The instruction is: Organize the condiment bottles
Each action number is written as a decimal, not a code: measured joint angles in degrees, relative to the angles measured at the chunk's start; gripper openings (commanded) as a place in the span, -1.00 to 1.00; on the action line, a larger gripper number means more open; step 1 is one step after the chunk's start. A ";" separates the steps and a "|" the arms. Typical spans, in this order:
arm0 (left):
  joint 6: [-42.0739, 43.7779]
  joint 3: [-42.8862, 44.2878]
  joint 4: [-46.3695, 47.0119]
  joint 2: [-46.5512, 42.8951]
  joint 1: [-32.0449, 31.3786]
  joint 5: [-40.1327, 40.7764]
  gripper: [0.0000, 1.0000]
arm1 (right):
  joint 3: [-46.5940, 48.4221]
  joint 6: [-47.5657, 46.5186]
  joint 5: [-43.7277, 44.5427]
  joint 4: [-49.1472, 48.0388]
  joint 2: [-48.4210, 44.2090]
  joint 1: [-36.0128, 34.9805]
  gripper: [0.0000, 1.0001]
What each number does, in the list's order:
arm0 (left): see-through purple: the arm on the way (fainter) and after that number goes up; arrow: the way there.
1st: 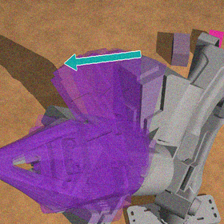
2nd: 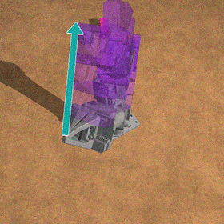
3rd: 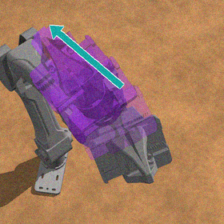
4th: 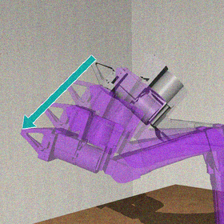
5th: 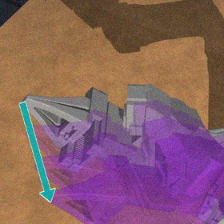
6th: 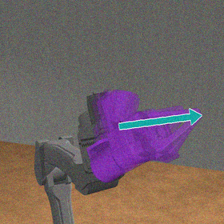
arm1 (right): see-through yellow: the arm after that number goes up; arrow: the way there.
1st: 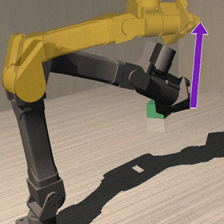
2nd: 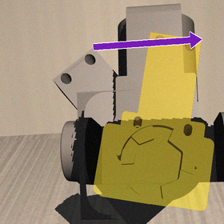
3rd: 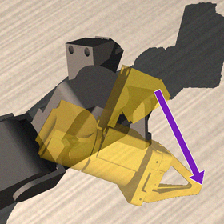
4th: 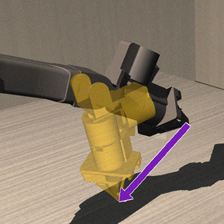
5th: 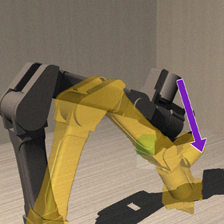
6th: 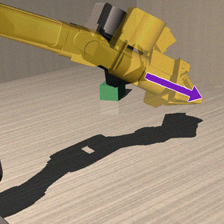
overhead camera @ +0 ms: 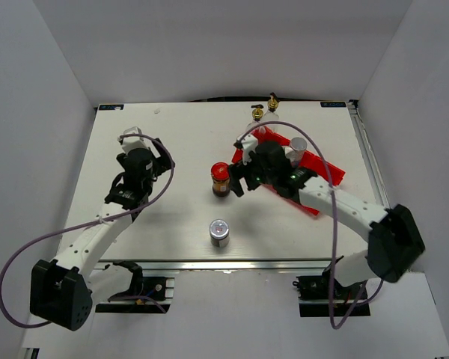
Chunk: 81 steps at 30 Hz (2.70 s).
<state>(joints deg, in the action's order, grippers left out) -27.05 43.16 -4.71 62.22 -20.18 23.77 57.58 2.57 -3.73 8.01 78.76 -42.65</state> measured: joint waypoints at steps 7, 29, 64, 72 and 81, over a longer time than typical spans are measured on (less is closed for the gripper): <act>-0.63 -0.81 0.00 -2.62 3.41 -0.44 0.96 | 8.83 -1.90 1.49 0.37 14.43 -2.40 0.79; 0.13 -4.09 0.13 -6.95 4.39 0.61 0.96 | 6.16 -0.28 4.42 -3.23 13.38 -3.67 -0.70; 1.73 -5.29 0.42 -7.67 4.61 -1.90 0.96 | -7.23 11.15 29.57 7.69 -11.54 29.97 -0.60; 1.81 -5.29 0.42 -7.67 4.61 -1.90 0.96 | -8.94 9.86 24.79 -2.54 -4.31 34.58 -0.43; 2.12 -5.29 0.39 -7.78 4.61 -1.92 0.96 | -10.73 9.64 22.86 -6.99 -1.03 35.41 0.52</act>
<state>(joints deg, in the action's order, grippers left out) -24.93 37.87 -4.32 54.43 -15.57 21.85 46.85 12.21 19.14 1.02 77.73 -7.25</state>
